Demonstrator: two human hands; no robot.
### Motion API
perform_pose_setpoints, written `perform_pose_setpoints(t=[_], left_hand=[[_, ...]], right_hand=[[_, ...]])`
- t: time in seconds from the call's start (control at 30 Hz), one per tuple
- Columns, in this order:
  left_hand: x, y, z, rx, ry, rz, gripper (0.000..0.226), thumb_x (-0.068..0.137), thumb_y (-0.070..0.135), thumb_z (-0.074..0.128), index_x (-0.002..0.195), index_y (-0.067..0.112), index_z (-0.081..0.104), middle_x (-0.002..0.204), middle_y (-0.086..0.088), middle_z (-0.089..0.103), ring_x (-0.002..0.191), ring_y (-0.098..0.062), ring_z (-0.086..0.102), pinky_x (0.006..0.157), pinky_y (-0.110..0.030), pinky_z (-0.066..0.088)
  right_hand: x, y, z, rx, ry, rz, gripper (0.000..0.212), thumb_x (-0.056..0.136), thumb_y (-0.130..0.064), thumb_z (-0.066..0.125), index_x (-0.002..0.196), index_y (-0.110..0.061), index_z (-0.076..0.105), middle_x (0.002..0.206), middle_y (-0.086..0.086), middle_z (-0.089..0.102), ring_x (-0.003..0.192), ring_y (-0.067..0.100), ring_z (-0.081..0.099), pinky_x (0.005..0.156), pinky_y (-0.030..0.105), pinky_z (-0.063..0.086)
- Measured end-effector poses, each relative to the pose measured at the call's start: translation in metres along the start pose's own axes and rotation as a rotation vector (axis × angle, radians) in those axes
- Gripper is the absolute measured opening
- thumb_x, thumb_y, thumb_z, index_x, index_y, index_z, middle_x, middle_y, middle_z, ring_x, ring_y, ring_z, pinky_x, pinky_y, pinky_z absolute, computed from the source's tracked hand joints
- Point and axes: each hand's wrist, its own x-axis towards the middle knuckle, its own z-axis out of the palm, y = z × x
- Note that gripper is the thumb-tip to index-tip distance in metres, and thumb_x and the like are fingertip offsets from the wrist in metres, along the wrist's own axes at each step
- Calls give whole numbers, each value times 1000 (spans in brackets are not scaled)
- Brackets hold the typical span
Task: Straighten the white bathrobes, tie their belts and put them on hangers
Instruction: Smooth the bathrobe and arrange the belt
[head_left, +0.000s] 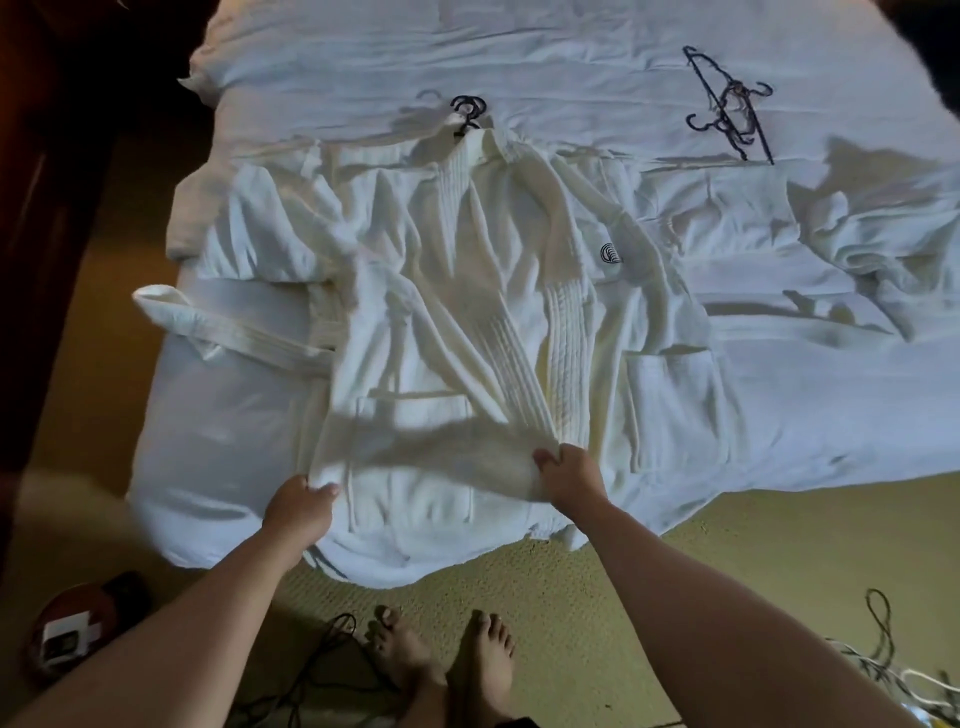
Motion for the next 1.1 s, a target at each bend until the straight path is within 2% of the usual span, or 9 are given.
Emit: perform_pose_setpoints(t=[0.17,0.27,0.37,0.57,0.7,0.8,0.9,1.03,1.1], left_hand=[[-12,16,-9,35,22,-17,44,97,32,55,132,5,53,133,-18,58,117,-39,56,86,-35,44],[-1,30,-11,97,33,20,55,87,41,51,133,10,49,135,-15,51,118,-37,54,91,-37,46],[-10,62,-19,-6,170,112,48,89,23,56,136,15,49,135,-14,52,118,-38,56,84,-34,43],[28,134,-45,-97,278,403,36,89,13,57,124,13,62,126,-13,63,117,-30,59,101,-37,44],[74,184,-59,-101,250,408,39,94,13,54,132,6,57,135,-17,61,125,-34,54,103,-34,40],[104,208,-62,-12,96,220,53,95,32,60,137,1,48,135,-20,59,123,-35,57,97,-34,45],[130,219,-67,-165,-183,90,47,86,39,74,112,1,63,92,-17,71,78,-29,70,66,-30,54],[150,218,-84,-534,-539,29,52,75,17,80,123,8,64,115,-22,70,103,-38,69,89,-49,54],[163,208,-89,-707,-494,30,41,85,5,72,125,2,63,113,-24,70,102,-36,69,95,-51,53]], right_hand=[[-6,-16,-7,-167,-59,-55,19,99,-32,54,101,-14,55,88,1,60,88,28,60,74,35,50],[-1,-51,-9,-188,-66,-164,32,96,-36,55,121,-17,51,108,3,62,97,28,61,88,44,53],[3,-88,-11,-176,6,-244,48,92,-35,54,136,-18,46,123,3,60,110,29,59,96,50,49],[42,-158,-11,-97,32,-334,55,93,-40,57,141,-14,46,132,10,63,118,31,59,99,42,48],[76,-199,-8,-68,-2,-309,67,97,-47,59,149,-11,38,139,14,58,128,32,55,102,36,43],[98,-221,-7,-132,-36,-264,50,92,-46,68,123,-7,58,111,11,66,109,30,62,86,32,47],[115,-233,-9,-140,-48,-253,30,90,-30,69,68,-14,56,68,0,56,74,24,58,54,25,38],[115,-232,-22,-6,191,-261,26,94,-25,60,75,-10,53,66,-1,53,72,28,52,58,33,31],[116,-224,-33,27,295,-215,24,96,-22,57,76,-12,49,69,3,53,76,31,51,62,34,28]])
